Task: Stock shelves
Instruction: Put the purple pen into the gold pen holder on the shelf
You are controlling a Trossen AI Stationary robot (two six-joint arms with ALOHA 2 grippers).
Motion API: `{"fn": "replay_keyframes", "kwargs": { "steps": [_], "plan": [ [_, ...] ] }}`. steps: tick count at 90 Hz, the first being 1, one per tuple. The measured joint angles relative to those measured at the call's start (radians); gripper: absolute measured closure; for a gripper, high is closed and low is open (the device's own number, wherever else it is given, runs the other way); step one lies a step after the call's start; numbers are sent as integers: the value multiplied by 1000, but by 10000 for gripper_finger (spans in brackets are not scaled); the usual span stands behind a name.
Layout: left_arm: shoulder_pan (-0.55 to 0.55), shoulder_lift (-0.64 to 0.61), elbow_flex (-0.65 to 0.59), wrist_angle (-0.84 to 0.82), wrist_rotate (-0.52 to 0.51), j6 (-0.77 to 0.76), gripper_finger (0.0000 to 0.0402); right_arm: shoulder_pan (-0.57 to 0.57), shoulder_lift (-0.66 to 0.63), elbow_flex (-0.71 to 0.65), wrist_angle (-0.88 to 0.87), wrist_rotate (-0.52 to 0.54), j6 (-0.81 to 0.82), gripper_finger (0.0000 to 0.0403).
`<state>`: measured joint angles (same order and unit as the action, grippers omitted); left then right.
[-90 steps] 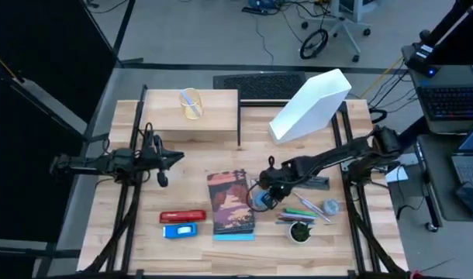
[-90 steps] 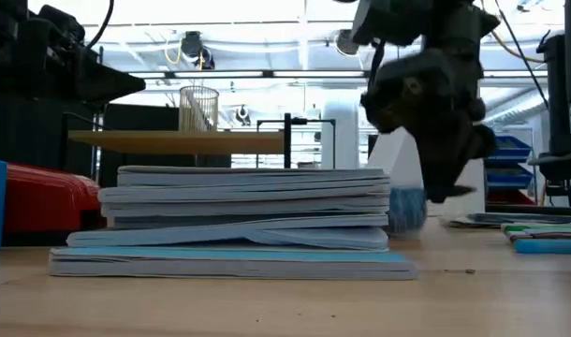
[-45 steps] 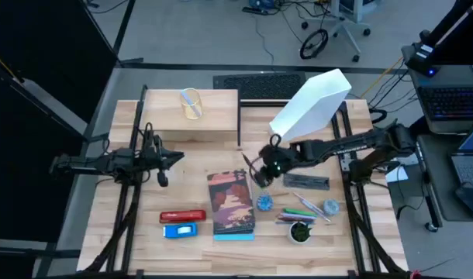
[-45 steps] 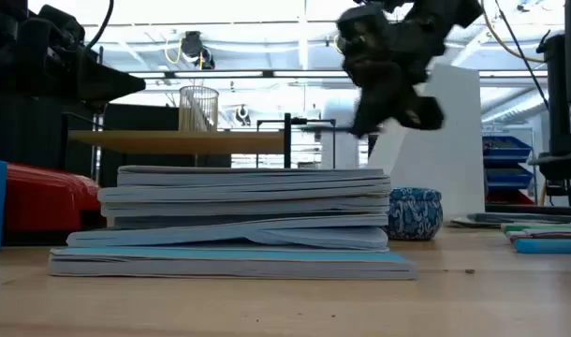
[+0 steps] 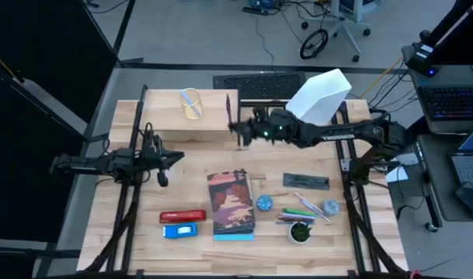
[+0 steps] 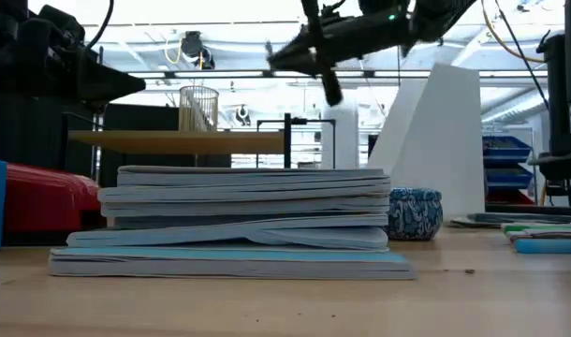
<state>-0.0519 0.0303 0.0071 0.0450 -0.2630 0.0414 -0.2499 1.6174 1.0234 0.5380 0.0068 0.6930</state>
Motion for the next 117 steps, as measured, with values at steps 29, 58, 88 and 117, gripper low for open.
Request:
{"fn": "replay_keyframes", "kwargs": {
  "steps": [29, 58, 88, 117],
  "plan": [
    [0, 0, 0, 0, -1, 0, 379, -29, 211, 308, 45, -7, -154, 394],
    [0, 0, 0, 0, -2, 0, 379, -57, 446, 649, -19, 68, -317, 394],
    [0, 0, 0, 0, -2, -2, 379, -72, 649, 843, -25, 100, -385, 394],
    [0, 0, 0, 0, -1, -2, 379, -79, 656, 850, -81, 147, -483, 356]
  ]
}}
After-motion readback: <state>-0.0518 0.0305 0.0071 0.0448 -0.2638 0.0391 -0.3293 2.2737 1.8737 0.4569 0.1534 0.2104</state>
